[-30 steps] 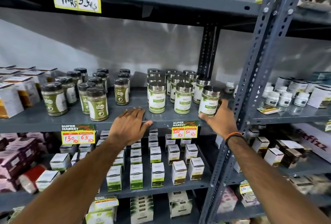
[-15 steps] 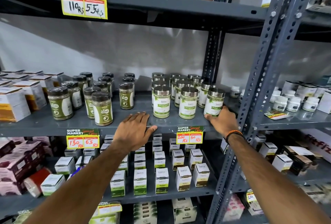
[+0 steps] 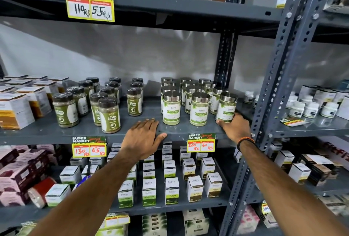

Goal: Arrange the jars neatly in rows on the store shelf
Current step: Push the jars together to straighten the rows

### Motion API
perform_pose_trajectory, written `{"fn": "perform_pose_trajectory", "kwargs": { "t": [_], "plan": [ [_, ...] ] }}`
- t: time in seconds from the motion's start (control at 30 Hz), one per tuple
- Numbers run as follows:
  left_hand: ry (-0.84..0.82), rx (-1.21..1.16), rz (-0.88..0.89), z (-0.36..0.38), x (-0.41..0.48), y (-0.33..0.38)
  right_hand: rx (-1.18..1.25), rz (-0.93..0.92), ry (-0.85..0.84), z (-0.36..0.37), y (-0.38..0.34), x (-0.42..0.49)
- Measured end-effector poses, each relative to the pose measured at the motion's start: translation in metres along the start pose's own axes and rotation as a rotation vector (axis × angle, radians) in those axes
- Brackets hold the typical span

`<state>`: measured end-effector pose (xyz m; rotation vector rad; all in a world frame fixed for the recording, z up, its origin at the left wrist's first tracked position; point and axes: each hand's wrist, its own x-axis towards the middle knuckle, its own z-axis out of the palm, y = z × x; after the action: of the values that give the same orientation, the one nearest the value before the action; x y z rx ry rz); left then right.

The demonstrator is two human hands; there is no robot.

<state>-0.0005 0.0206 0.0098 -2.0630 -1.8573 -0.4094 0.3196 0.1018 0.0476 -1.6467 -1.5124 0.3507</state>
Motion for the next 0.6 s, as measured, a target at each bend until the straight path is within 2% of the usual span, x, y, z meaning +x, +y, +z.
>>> {"fn": "perform_pose_trajectory", "kwargs": {
  "t": [0.2,0.37,0.6],
  "plan": [
    [-0.033,-0.025,0.036,-0.013,-0.007,0.003,0.092,-0.033,0.096,-0.010,-0.004,-0.023],
    [0.098,-0.004,0.065,-0.062,-0.017,0.005,0.144,-0.294,0.189,-0.017,-0.043,-0.066],
    [0.281,0.049,0.028,-0.137,-0.045,-0.051,0.277,-0.607,0.024,0.026,-0.141,-0.121]
  ]
}}
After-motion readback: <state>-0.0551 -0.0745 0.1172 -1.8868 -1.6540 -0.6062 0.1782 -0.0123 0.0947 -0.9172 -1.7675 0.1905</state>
